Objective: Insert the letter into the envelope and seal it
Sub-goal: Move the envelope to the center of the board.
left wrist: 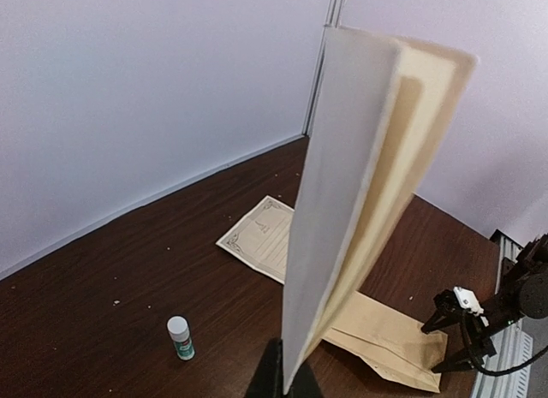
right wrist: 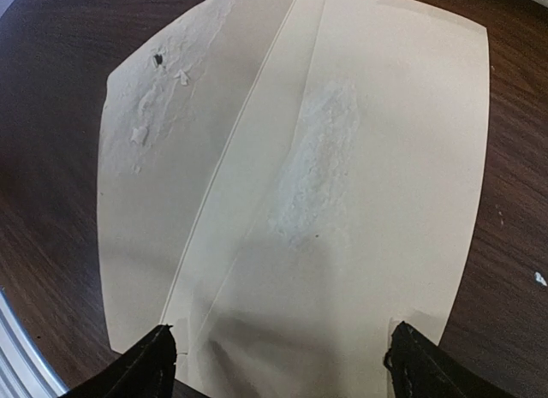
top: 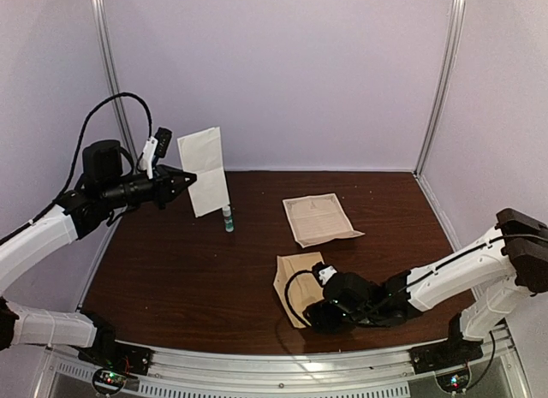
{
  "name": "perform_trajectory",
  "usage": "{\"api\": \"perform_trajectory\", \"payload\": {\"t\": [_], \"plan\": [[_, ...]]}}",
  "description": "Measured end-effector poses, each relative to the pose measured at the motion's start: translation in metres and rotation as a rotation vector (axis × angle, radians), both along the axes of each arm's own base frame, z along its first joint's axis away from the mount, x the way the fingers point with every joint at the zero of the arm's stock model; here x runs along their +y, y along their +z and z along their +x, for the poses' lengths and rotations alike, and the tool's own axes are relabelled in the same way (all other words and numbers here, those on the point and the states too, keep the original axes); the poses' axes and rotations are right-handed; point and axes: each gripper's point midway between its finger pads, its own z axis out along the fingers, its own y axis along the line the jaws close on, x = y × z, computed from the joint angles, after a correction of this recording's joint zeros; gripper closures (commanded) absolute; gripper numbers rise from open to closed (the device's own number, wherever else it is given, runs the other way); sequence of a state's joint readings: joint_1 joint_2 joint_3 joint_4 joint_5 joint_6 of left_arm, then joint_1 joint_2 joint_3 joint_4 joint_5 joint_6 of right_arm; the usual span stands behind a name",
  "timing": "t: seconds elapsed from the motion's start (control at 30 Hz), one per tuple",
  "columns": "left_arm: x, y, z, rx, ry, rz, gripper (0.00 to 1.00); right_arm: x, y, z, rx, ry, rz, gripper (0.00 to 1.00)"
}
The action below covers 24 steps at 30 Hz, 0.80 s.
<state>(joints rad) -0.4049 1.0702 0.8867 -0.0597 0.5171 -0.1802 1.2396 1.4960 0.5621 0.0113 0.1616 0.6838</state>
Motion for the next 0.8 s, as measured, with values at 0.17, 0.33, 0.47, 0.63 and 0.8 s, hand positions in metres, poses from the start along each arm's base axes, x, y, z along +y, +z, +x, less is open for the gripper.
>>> {"api": "perform_trajectory", "payload": {"t": [0.17, 0.33, 0.47, 0.63, 0.8], "plan": [[0.001, -0.004, 0.000, 0.005, 0.003, 0.001, 1.00, 0.033, 0.001, 0.013, -0.024, 0.011, -0.001, 0.13], [0.001, -0.009, 0.001, 0.018, 0.004, 0.005, 1.00, 0.065, 0.001, 0.025, -0.041, 0.037, -0.004, 0.13], [0.001, -0.010, 0.001, 0.039, 0.009, -0.009, 1.00, 0.081, 0.005, 0.025, -0.023, 0.075, 0.006, 0.11], [0.004, -0.011, -0.001, 0.125, 0.043, -0.071, 1.00, 0.091, 0.023, 0.018, 0.000, 0.129, 0.043, 0.07], [0.011, -0.021, -0.016, 0.235, 0.122, -0.146, 1.00, 0.091, 0.090, 0.019, -0.045, 0.138, 0.189, 0.06]]}}
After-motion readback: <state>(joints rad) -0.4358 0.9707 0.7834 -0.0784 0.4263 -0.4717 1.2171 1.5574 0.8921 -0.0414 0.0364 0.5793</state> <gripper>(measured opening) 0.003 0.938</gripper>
